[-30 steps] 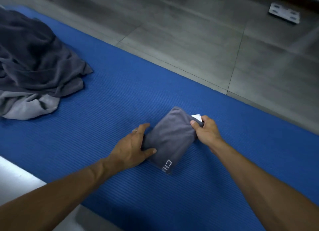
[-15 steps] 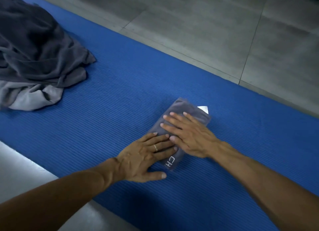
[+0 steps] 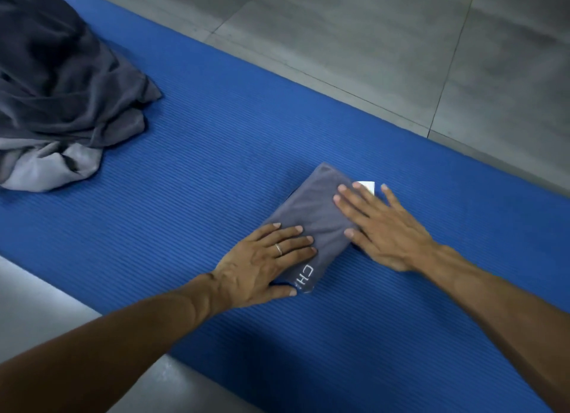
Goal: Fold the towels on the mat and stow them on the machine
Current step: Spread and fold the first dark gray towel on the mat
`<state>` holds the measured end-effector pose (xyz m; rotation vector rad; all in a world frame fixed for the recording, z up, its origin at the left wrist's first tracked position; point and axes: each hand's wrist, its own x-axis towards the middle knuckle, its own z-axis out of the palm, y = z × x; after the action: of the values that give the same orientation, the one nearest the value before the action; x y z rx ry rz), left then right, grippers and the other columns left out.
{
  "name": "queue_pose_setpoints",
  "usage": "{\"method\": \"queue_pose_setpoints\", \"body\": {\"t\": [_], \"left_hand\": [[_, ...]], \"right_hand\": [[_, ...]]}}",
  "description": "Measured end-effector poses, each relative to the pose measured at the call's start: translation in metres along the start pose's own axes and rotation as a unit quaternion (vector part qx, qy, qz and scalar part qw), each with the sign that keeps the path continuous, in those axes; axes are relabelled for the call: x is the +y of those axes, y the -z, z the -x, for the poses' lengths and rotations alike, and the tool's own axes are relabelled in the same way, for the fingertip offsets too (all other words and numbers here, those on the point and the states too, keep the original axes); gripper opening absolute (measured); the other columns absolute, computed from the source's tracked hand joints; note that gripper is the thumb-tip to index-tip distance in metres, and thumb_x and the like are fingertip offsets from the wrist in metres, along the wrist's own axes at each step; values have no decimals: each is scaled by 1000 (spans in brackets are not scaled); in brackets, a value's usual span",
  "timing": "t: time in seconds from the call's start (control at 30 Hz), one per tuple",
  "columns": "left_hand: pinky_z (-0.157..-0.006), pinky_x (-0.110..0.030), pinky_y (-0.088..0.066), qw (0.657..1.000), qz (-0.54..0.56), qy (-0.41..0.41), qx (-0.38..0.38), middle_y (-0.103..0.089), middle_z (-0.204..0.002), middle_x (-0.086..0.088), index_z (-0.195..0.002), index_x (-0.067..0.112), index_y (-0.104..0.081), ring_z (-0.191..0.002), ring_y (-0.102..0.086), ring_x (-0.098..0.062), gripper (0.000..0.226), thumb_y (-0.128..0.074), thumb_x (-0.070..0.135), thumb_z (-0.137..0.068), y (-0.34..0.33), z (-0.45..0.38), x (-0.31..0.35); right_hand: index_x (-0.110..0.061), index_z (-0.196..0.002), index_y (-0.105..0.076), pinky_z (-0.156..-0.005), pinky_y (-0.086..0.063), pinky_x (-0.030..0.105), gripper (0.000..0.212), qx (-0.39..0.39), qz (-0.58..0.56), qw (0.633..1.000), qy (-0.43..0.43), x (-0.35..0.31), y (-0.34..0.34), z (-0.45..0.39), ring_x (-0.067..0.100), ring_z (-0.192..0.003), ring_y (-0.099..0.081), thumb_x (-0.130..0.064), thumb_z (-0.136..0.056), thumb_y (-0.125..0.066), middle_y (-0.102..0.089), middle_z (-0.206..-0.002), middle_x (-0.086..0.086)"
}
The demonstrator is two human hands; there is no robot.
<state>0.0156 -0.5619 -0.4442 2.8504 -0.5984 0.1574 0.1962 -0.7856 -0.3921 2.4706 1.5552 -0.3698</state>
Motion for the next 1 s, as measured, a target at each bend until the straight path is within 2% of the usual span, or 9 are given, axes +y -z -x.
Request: {"method": "queue_pose_setpoints", "body": {"t": [0.13,0.2,0.3,0.4,0.47,0.53,0.63,0.8,1.0], "left_hand": [[-109,-39,-33,997,65,24,36,-57,-135,5,-135,25,-47,-132,-45,-15,61,-65,50,-82,10,-9,0],[-102,-36,-43,978,189,67,57,-62,-126,6,-130,24,-49,-121,-54,-11,58,-67,45,-79,30,-12,0],[-88,-24,-51,887,428,170,23,-67,-114,12,-125,27,-56,-102,-63,-4,51,-77,32,-79,67,-17,-7],[-87,-25,-51,804,552,221,-4,-70,-108,0,-119,14,-61,-101,-66,-14,44,-79,16,-79,87,-19,-27],[-89,-32,-50,748,610,260,29,-70,-109,-8,-117,10,-62,-102,-65,-20,50,-79,25,-73,93,-16,-40],[-91,-36,-48,709,640,289,67,-69,-110,-10,-117,8,-62,-102,-64,-21,54,-77,30,-70,99,-10,-53],[-94,-33,-49,705,634,302,101,-69,-111,-9,-114,8,-64,-107,-64,-23,44,-72,32,-79,110,-1,-66],[-88,-26,-50,760,459,426,175,-73,-97,0,-98,20,-69,-95,-67,-14,12,-69,26,-88,103,10,-66],[-80,-20,-51,836,307,451,61,-70,-83,10,-92,26,-67,-80,-65,-5,7,-69,25,-85,104,35,-23]], "right_hand": [[-23,-155,-14,-120,12,46,68,39,-8,999,-14,-6,21,2,15,-149,14,-54,-95,-14,8,-162,-4],[-24,-155,-14,-121,10,41,77,32,-74,996,25,-26,25,10,9,-148,16,-60,-89,-31,8,-162,-5],[-26,-154,-15,-122,4,40,91,26,-110,993,26,-39,20,10,12,-150,-1,-64,-81,-52,-6,-162,-5],[-22,-125,-54,-110,-34,44,52,158,-155,975,10,-43,29,-18,21,-121,-53,-41,-78,-70,-59,-125,-3],[-27,-107,-58,-86,-43,32,29,180,-179,967,20,-48,52,-37,10,-97,-56,-36,-81,-67,-59,-102,-15],[-27,-96,-53,-70,-41,30,24,146,-180,973,19,-51,77,-48,10,-84,-54,-39,-81,-67,-56,-89,-16],[-26,-83,-48,-63,-45,36,27,106,-179,978,-1,-54,109,-55,19,-71,-56,-48,-80,-62,-58,-74,-9],[-25,-69,-29,-62,-40,36,40,101,-170,979,-57,-77,111,-55,23,-71,-52,-49,-82,-58,-48,-71,-7],[-25,-71,-22,-65,-30,34,43,126,-211,959,-144,-109,109,-21,24,-76,-44,-49,-86,-55,-40,-78,-6]]}}
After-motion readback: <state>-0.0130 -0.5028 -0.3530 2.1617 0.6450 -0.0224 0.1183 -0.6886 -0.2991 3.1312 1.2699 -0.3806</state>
